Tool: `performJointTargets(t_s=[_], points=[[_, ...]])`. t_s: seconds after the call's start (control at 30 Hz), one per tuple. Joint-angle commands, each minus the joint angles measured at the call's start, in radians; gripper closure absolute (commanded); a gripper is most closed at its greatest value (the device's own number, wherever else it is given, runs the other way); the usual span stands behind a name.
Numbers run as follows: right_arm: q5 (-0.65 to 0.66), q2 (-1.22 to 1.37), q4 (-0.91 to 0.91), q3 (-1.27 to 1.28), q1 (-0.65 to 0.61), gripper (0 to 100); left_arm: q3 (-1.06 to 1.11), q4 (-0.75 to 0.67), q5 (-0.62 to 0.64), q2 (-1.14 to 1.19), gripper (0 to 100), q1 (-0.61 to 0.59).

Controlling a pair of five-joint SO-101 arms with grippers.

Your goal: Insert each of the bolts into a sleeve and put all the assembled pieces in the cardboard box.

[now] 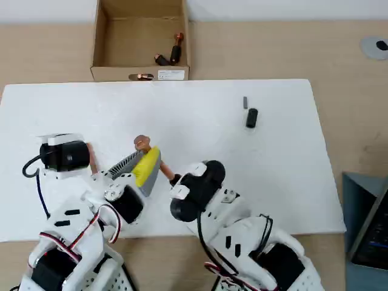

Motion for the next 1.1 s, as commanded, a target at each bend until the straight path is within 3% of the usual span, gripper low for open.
performJointTargets(t_s=[0.0,0.3,0.67,0.83,1.07], points=[[-0.003,-0.119,-0.028,0.001,-0.015,98.9,0.0,-0.025,0.005,-0.008,100,0.011],[-0.003,-0.122,-0.028,-0.001,-0.018,98.9,0.048,-0.025,0.006,-0.008,100,0.014],[-0.003,-0.124,-0.028,-0.001,-0.016,98.9,0.049,-0.015,0.002,-0.007,100,0.106],[-0.003,-0.124,-0.028,-0.004,-0.015,98.9,0.04,0.092,-0.002,-0.007,100,0.172],[-0.003,-0.124,-0.028,-0.004,-0.013,98.9,0.035,0.198,-0.149,-0.007,100,0.224]])
